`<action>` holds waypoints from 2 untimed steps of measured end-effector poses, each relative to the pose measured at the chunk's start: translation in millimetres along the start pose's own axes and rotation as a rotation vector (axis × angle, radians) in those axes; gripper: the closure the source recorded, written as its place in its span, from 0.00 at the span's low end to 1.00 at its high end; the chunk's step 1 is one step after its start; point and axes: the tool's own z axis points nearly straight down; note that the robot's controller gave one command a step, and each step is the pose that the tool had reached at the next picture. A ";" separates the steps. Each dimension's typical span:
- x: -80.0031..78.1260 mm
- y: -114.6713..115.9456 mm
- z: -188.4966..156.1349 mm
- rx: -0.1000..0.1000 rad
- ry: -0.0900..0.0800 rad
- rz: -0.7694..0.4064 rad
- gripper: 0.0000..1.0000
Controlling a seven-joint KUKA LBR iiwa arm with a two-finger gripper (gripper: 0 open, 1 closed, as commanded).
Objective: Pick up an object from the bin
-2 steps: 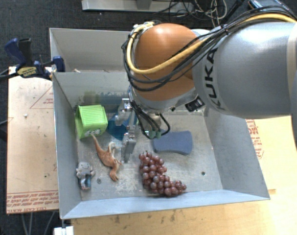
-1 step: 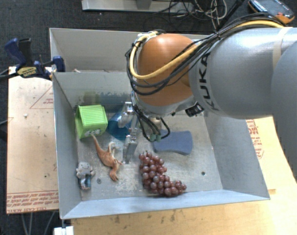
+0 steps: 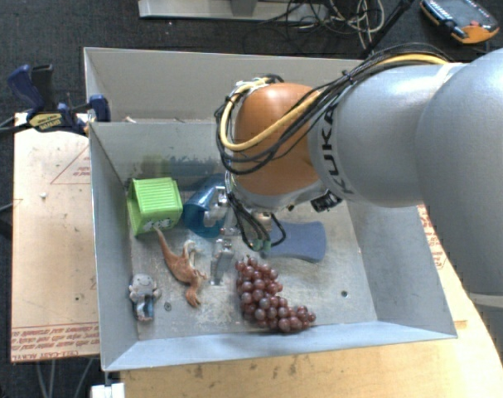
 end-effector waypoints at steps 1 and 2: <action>11.6 -7.9 29.3 0.003 0.007 0.146 0.00; 8.5 -6.4 51.8 0.002 0.004 0.201 0.00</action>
Offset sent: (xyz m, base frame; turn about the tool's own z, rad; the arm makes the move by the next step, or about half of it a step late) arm -0.0048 -0.0060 -0.0768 0.0634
